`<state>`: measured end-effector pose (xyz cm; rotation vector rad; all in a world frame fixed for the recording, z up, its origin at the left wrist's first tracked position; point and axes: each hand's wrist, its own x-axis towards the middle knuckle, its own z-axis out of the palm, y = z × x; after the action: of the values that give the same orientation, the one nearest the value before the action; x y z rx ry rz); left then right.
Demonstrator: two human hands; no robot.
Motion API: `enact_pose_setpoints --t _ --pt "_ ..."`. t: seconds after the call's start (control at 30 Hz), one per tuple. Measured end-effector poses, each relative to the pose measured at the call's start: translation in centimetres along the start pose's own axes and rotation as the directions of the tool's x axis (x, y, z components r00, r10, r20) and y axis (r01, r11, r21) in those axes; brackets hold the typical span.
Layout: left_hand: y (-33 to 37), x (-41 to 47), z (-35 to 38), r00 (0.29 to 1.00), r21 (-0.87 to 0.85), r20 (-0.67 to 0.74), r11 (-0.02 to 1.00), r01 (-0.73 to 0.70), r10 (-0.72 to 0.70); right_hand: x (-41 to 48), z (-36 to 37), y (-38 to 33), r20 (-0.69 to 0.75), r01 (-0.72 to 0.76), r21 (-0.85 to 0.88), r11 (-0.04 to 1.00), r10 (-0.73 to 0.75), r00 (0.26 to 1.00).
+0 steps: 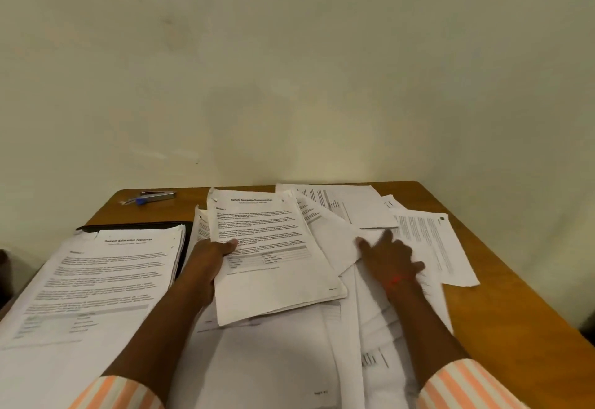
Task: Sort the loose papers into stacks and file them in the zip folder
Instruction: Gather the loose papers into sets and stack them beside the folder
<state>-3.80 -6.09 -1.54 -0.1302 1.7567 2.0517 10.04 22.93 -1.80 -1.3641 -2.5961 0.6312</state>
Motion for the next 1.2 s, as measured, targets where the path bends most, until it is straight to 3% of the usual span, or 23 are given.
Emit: enact_pose_setpoints --t 0.13,0.2,0.23,0.3,0.37,0.47,0.53,0.6,0.67,0.77,0.9,0.97,1.03,1.13,1.2 --pt "0.4 0.0 -0.3 1.000 0.003 -0.010 1.000 0.012 -0.012 -1.6 1.4 -3.0 0.091 0.264 0.369 0.891 -0.317 0.944" --pt "0.5 0.0 -0.3 1.000 -0.003 -0.008 1.000 0.015 -0.015 -1.2 0.3 -2.6 0.001 0.284 0.477 0.832 -0.324 0.946" --pt "0.6 -0.1 -0.3 1.000 -0.005 -0.005 1.000 0.015 -0.015 -0.6 -0.3 -2.0 -0.074 0.271 0.429 0.862 -0.266 0.961" --pt "0.6 -0.2 -0.2 1.000 -0.005 0.012 1.000 0.015 -0.015 0.8 -1.1 -0.4 -0.171 0.127 0.175 0.976 -0.096 0.981" --pt "0.7 -0.5 0.0 0.999 -0.005 0.025 1.000 0.023 -0.023 1.3 -0.8 0.4 -0.116 0.029 0.029 0.999 -0.025 0.993" --pt "0.9 -0.7 0.2 0.999 0.019 0.027 1.000 0.019 -0.020 0.3 0.8 -0.8 0.071 0.189 0.262 0.946 -0.214 0.974" --pt "0.9 -0.9 0.2 0.999 0.040 0.036 0.999 0.017 -0.018 0.1 0.8 -2.3 0.044 0.213 0.446 0.869 -0.259 0.965" --pt "0.7 -0.9 0.0 0.999 0.061 0.046 0.998 0.015 -0.018 2.0 0.2 -3.4 -0.092 0.192 0.419 0.887 -0.169 0.981" --pt "0.5 -0.7 -0.1 0.998 0.067 0.057 0.998 0.015 -0.019 4.9 -0.6 -4.0 -0.135 0.125 0.349 0.929 -0.083 0.987" --pt "0.5 -0.4 -0.1 0.998 0.066 0.067 0.998 0.012 -0.017 8.4 -1.3 -5.0 -0.003 0.006 0.322 0.947 -0.005 1.000" --pt "0.4 0.1 -0.1 0.997 0.061 0.080 0.998 -0.002 -0.003 11.3 -1.5 -6.3 0.128 0.010 0.313 0.950 -0.053 0.990" --pt "0.4 0.3 -0.1 0.997 0.040 0.081 0.999 -0.003 0.000 11.6 -2.0 -6.3 0.193 -0.006 0.440 0.898 -0.088 0.977" --pt "0.4 0.3 -0.1 0.996 0.012 0.093 1.000 0.001 -0.002 11.2 -2.2 -5.7 0.074 0.021 0.610 0.792 -0.083 0.994" --pt "0.4 0.0 0.0 0.994 -0.041 0.108 0.999 0.004 0.001 9.1 -2.3 -4.2 -0.223 0.071 0.752 0.656 0.151 0.963" --pt "0.5 -0.3 0.1 0.994 -0.065 0.104 0.998 -0.004 0.011 7.2 -2.1 -3.2 -0.211 0.041 0.867 0.496 0.293 0.932"
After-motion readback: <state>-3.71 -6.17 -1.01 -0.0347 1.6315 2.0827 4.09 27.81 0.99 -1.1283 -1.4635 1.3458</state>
